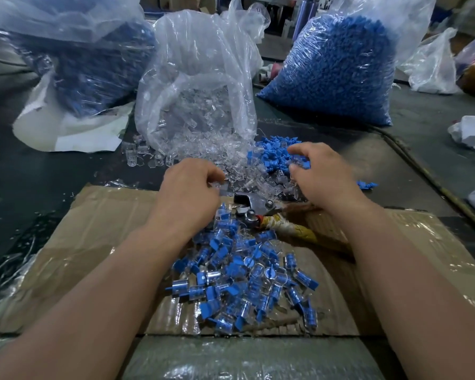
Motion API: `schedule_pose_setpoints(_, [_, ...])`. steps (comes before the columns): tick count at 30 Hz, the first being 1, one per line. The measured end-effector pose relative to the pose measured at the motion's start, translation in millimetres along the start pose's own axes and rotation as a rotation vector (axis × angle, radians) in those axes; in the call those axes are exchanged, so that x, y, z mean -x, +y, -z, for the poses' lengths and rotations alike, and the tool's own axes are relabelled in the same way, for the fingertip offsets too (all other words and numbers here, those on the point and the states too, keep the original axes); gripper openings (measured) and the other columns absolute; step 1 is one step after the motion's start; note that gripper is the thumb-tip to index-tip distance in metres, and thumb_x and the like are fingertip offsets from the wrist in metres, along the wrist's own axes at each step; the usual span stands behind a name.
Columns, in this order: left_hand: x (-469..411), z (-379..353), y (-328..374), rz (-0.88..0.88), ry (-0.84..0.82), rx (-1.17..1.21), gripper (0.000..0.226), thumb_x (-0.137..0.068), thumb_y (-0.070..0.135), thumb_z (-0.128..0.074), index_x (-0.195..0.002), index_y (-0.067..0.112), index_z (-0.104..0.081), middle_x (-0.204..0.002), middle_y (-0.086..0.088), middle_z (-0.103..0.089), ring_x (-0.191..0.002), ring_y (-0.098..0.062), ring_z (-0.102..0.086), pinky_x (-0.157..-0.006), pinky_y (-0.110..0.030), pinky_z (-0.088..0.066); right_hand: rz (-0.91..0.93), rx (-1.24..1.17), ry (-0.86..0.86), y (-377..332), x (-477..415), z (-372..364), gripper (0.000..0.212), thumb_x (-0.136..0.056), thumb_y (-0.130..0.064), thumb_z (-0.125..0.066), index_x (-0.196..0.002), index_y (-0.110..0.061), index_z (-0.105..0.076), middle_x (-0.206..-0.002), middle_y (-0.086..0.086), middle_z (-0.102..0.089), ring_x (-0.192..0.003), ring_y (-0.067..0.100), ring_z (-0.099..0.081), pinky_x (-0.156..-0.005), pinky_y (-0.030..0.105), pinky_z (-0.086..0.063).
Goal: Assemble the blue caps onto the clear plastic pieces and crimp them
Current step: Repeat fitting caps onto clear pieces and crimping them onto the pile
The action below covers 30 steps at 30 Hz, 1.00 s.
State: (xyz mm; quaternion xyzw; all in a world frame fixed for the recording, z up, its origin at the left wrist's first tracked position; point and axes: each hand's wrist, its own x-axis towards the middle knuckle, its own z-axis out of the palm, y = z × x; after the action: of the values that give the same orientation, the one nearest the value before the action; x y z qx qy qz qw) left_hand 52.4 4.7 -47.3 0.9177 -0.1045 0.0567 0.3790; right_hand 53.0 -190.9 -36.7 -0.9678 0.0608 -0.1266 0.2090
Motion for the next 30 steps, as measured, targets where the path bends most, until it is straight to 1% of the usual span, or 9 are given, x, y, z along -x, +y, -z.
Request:
schedule_pose_setpoints(4, [-1,1,3,-0.008,0.114,0.040,0.033,-0.084,0.010,-0.066,-0.116,0.016,-0.063,-0.096,0.004,-0.063,-0.081,-0.003,-0.053,-0.086,-0.021,-0.037,-0.041,0.035,-0.142,1,-34,-13,0.041,-0.097,-0.019,-0.041,-0.139,-0.021,-0.040,-0.148,0.004,-0.031,-0.136,0.022,-0.027,-0.109,0.034,-0.023])
schedule_pose_setpoints(7, [-1,3,6,-0.016,0.150,0.041,0.029,-0.083,0.012,-0.068,-0.112,0.013,-0.066,-0.090,0.004,-0.063,-0.090,-0.010,-0.056,-0.090,-0.025,-0.039,-0.075,0.052,-0.246,7,-52,-19,0.042,-0.099,-0.020,-0.034,-0.141,-0.025,-0.036,-0.151,0.003,-0.027,-0.137,0.021,-0.025,-0.110,0.035,-0.024])
schedule_pose_setpoints(10, [0,3,7,-0.043,0.159,0.050,0.018,-0.083,0.014,-0.067,-0.100,0.013,-0.071,-0.084,0.010,-0.057,-0.086,-0.006,-0.054,-0.084,-0.020,-0.038,-0.075,-0.036,-0.272,9,-54,-20,0.039,-0.098,-0.016,-0.035,-0.134,-0.025,-0.047,-0.132,0.001,-0.052,-0.090,0.013,-0.053,-0.072,0.019,-0.042])
schedule_pose_setpoints(12, [-1,3,6,-0.043,0.151,0.070,0.013,-0.083,0.014,-0.067,-0.096,0.015,-0.072,-0.086,0.010,-0.060,-0.084,-0.005,-0.055,-0.082,-0.019,-0.039,-0.053,-0.138,-0.270,6,-49,-18,0.036,-0.097,-0.011,-0.038,-0.127,-0.021,-0.055,-0.088,-0.008,-0.058,-0.057,0.002,-0.043,-0.045,0.008,-0.032])
schedule_pose_setpoints(16, [-1,2,6,-0.029,0.123,0.128,0.012,-0.083,0.017,-0.067,-0.095,0.017,-0.070,-0.086,0.008,-0.063,-0.075,0.002,-0.057,-0.069,-0.009,-0.043,0.026,-0.216,-0.336,1,-33,-14,0.035,-0.095,-0.003,-0.039,-0.116,-0.019,-0.063,-0.068,-0.017,-0.052,-0.032,0.001,-0.037,-0.035,0.011,-0.026])
schedule_pose_setpoints(19, [1,1,7,0.000,0.099,0.211,0.007,-0.082,0.017,-0.068,-0.089,0.018,-0.069,-0.075,0.017,-0.058,-0.072,0.006,-0.056,-0.065,-0.009,-0.044,0.067,-0.225,-0.355,-3,-20,-9,0.036,-0.094,-0.002,-0.041,-0.111,-0.022,-0.066,-0.086,-0.011,-0.063,-0.042,-0.001,-0.044,-0.042,0.010,-0.032])
schedule_pose_setpoints(22, [2,2,8,0.007,0.095,0.272,0.005,-0.082,0.020,-0.068,-0.078,0.022,-0.066,-0.074,0.012,-0.062,-0.071,0.001,-0.059,-0.064,-0.011,-0.045,0.117,-0.215,-0.325,-4,-13,-5,0.031,-0.090,-0.002,-0.051,-0.108,-0.021,-0.067,-0.098,-0.011,-0.060,-0.073,-0.010,-0.054,-0.061,0.000,-0.036])
schedule_pose_setpoints(25, [3,4,9,0.010,0.115,0.343,0.013,-0.083,0.021,-0.067,-0.070,0.022,-0.063,-0.068,0.006,-0.064,-0.066,-0.010,-0.063,-0.065,-0.023,-0.052,0.094,-0.245,-0.216,-4,-9,-5,0.025,-0.084,-0.002,-0.062,-0.103,-0.016,-0.069,-0.094,-0.009,-0.062,-0.090,0.005,-0.059,-0.083,0.012,-0.043])
schedule_pose_setpoints(30, [2,7,9,0.090,0.062,0.545,0.013,-0.080,0.011,-0.069,-0.075,0.021,-0.062,-0.073,0.003,-0.065,-0.064,-0.008,-0.063,-0.058,-0.014,-0.054,0.092,-0.325,-0.031,-6,-4,-1,0.019,-0.080,0.000,-0.066,-0.085,-0.018,-0.070,-0.074,-0.013,-0.060,-0.069,-0.006,-0.055,-0.065,0.000,-0.042])
